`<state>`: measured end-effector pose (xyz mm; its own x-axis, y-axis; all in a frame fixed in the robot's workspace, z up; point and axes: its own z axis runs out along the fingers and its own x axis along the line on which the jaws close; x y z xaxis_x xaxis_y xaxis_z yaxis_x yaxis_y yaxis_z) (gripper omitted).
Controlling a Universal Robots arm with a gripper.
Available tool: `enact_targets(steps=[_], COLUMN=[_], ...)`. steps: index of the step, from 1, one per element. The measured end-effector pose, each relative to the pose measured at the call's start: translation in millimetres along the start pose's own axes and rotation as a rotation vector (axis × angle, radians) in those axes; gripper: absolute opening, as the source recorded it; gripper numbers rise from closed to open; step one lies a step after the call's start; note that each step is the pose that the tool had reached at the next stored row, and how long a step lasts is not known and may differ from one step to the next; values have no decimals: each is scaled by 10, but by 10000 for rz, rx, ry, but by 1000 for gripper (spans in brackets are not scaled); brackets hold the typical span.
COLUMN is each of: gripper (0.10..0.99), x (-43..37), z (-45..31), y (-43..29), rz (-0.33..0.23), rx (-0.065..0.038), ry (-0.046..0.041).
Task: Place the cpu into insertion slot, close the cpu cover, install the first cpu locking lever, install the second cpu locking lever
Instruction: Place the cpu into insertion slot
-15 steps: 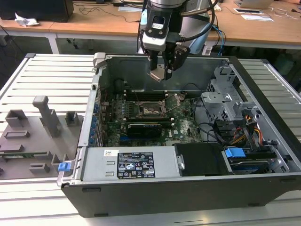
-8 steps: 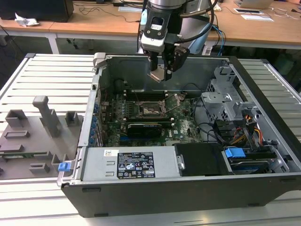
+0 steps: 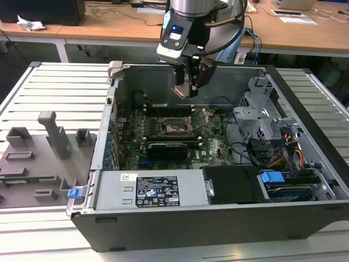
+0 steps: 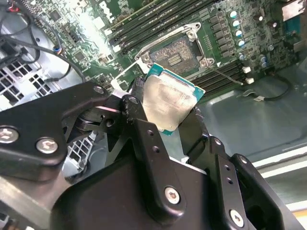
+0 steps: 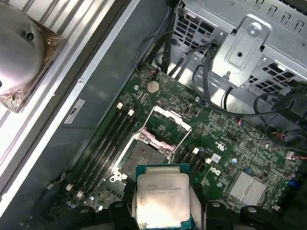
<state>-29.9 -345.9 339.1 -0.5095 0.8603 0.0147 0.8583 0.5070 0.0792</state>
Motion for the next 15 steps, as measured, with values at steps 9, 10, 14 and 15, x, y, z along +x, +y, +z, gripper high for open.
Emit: enact_targets(steps=[9,10,14,15], gripper=[533,533,533,533], x=[0,0,-1,-1], z=[187,200,242,248], y=[-14,-15,-19,-19], rz=[59,63,525,695], rx=[1,2,-5,-7], ry=[-4,-5,-42,-56])
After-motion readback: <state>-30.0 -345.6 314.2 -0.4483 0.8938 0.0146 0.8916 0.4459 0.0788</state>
